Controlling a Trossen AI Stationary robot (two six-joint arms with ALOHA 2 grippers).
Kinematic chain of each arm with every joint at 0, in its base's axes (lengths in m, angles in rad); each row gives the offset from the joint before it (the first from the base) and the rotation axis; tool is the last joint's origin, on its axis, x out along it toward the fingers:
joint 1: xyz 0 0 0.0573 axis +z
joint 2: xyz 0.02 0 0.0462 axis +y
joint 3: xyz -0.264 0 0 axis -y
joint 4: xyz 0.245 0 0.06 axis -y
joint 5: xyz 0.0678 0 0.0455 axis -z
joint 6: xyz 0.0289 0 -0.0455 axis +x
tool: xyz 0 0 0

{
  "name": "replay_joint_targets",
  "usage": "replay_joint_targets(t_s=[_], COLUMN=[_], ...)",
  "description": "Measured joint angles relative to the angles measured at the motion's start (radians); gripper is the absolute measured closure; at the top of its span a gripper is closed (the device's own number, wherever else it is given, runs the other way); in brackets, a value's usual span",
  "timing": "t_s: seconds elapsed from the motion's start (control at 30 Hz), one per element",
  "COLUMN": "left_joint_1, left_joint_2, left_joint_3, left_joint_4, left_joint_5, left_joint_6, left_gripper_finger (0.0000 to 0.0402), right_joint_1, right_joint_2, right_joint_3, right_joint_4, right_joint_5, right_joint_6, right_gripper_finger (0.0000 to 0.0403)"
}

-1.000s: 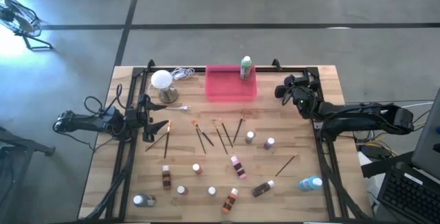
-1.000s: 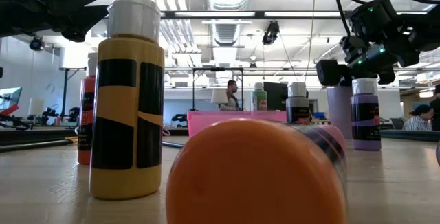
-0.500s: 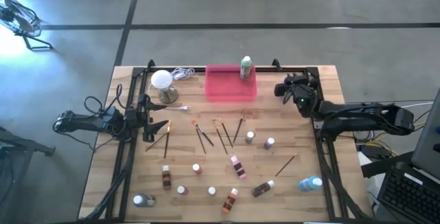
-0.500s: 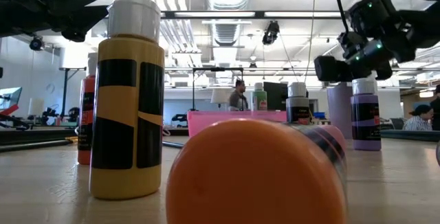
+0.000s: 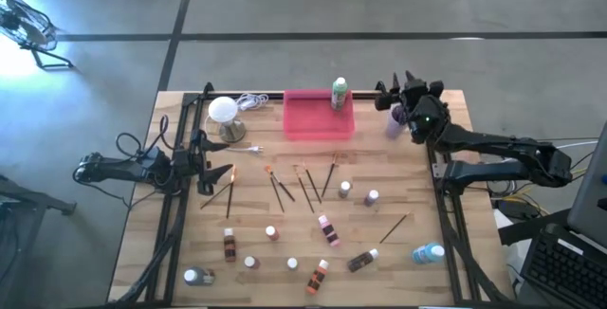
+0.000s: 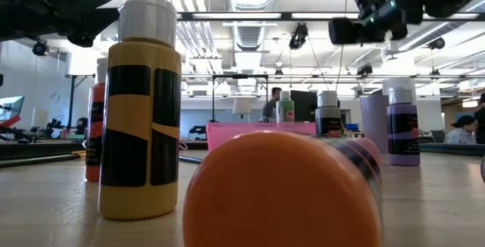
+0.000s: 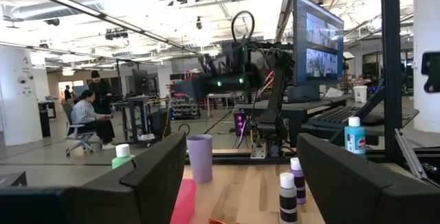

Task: Pick & Place Paint Supplies
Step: Put the black gold paint brush into the violet cup

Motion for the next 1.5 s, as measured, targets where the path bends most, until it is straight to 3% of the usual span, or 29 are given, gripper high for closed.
replay_joint_targets(t_s=[0.27,0.47,0.63,0.73,0.9,1.07,1.27,1.5], left_joint_1=[0.0,0.0,0.0,0.0,-0.001,-0.001,-0.003,-0.006], left_joint_2=[0.0,0.0,0.0,0.002,0.049,0.182,0.465,0.795], left_joint_3=[0.0,-0.001,-0.001,0.007,0.133,0.317,0.559,0.751], left_joint_4=[0.002,0.045,0.037,0.01,-0.226,-0.477,-0.801,-1.169], left_joint_5=[0.0,-0.007,-0.003,0.019,-0.056,-0.078,-0.065,-0.048], left_joint_6=[0.0,-0.02,-0.116,-0.131,-0.2,-0.276,-0.425,-0.74], left_gripper_finger=[0.0119,0.0119,0.0119,0.0119,0.0119,0.0119,0.012,0.012], right_joint_1=[0.002,0.014,0.063,0.117,0.204,0.243,0.249,0.251], right_joint_2=[0.0,0.0,0.0,0.007,0.027,0.055,0.095,0.135], right_joint_3=[0.174,0.232,0.225,0.219,0.209,0.208,0.199,0.165], right_joint_4=[-0.21,-0.344,-0.375,-0.385,-0.384,-0.384,-0.384,-0.382], right_joint_5=[-0.076,-0.305,-0.537,-0.62,-0.627,-0.627,-0.626,-0.626], right_joint_6=[0.015,0.112,0.1,0.081,0.038,0.036,0.047,0.087], right_gripper_finger=[0.0229,0.025,0.0272,0.0285,0.0304,0.0318,0.0327,0.0316])
